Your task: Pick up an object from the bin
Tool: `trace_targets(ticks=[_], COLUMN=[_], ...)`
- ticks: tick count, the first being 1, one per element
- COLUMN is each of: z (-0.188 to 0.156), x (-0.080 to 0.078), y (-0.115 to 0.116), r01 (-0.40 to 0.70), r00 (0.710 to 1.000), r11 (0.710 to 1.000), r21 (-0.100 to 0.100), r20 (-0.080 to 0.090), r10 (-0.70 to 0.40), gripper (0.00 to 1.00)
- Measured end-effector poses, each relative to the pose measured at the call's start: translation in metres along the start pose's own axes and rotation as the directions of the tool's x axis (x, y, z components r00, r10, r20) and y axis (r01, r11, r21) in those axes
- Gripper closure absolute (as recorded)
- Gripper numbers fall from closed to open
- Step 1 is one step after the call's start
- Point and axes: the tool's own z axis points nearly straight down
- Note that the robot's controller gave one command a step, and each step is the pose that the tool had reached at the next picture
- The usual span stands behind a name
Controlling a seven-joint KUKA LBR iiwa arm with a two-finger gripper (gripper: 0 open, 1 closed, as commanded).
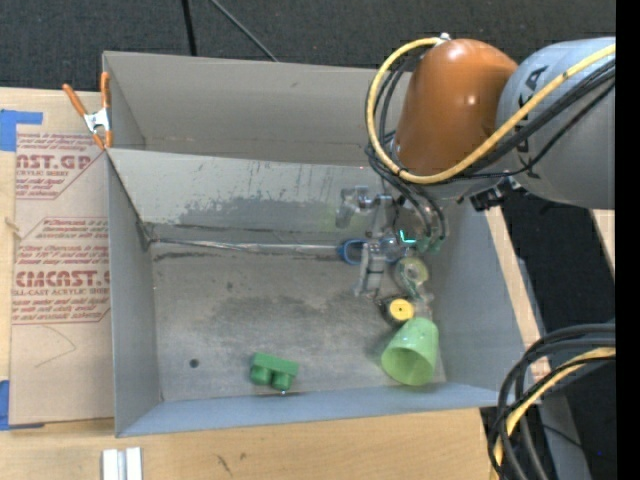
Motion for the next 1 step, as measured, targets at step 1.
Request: trace_targets(ticks=[1], z=[0.1162], x=[0.0178], y=[0.019], r01=[0.047], r00=[0.999], r11=[0.999], r21=[0.0], r20=[-0.002], r10=[-0.047], gripper=[0.0])
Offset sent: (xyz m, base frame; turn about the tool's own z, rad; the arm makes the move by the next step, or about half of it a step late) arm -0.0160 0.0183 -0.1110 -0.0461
